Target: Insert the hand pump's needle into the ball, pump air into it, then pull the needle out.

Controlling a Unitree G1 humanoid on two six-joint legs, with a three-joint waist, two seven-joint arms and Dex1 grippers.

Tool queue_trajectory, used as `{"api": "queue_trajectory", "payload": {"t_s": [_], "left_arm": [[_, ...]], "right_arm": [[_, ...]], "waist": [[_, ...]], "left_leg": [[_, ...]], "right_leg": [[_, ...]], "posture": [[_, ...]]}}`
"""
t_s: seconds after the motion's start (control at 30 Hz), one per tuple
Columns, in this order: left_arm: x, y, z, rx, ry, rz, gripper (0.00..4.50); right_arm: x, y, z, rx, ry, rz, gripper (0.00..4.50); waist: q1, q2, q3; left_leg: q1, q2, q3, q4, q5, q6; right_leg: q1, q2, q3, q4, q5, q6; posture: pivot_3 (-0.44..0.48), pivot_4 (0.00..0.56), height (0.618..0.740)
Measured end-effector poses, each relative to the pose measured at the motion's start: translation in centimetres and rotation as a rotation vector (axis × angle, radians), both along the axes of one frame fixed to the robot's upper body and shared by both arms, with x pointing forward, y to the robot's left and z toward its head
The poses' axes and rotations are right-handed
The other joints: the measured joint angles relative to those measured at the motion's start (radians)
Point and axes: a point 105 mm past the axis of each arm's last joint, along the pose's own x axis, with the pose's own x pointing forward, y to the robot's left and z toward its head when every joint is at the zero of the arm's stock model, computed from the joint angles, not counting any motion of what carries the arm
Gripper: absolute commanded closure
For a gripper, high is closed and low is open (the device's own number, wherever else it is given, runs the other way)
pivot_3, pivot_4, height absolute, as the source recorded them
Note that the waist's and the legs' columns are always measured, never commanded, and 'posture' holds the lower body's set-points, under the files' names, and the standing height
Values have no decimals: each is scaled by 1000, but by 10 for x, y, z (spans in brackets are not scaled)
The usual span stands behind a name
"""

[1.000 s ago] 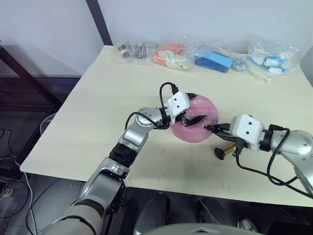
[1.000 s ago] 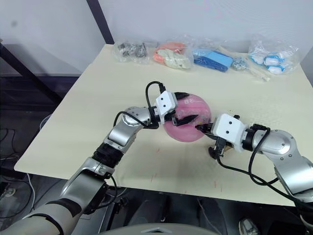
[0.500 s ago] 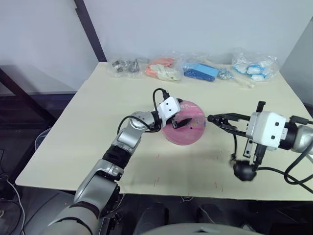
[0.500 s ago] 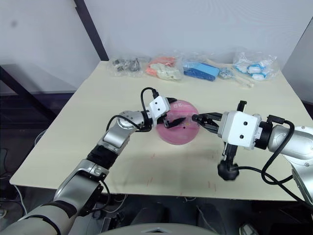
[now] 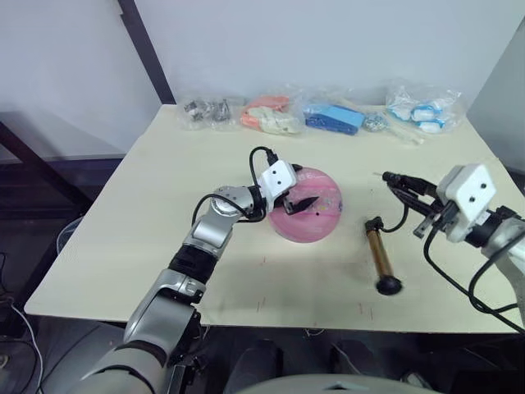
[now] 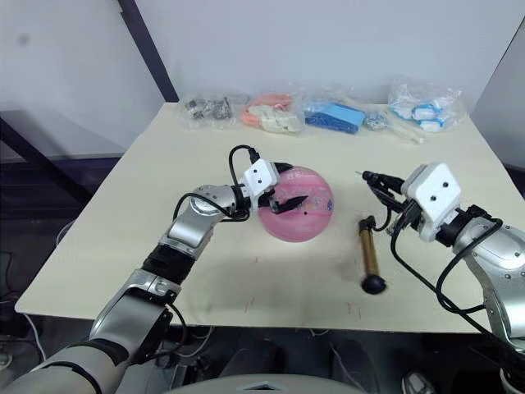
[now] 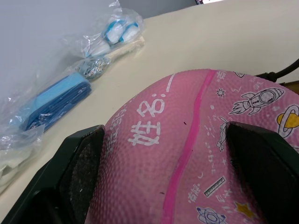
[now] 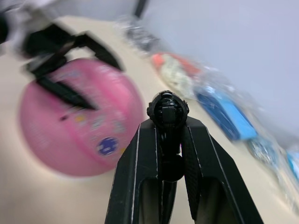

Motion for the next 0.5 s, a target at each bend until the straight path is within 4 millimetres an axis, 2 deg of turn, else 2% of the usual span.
{"api": "queue_trajectory", "payload": {"t_s": [0.07,0.17,0.4,0.5], "left_arm": [[-1,2,4,-28,3,-3,0],[-2,2,8,-38,2,-12,0],[-5,3,13,-43,5,-21,0],[-7,2,15,-48,3,-24,0]], "right_arm": [[8,-9,-3,26,3,-64,4439],[15,-18,-4,38,-7,-130,4439],[25,-31,28,37,-196,-220,4439],[27,-36,30,39,-214,-245,4439]], "waist": [[1,0,0],[5,2,1],[5,4,17],[4,3,20]], "left_leg": [[-4,-1,0,0,5,1],[-6,-3,-1,0,6,1],[-6,-3,0,0,5,1],[-7,-3,0,-1,5,1]], "right_leg": [[-11,2,0,1,5,1],[-13,3,0,0,6,1],[-13,8,-1,0,6,1],[-15,8,-1,0,6,1]], "posture": [[0,150,740],[0,150,740],[0,150,740],[0,150,740]]}}
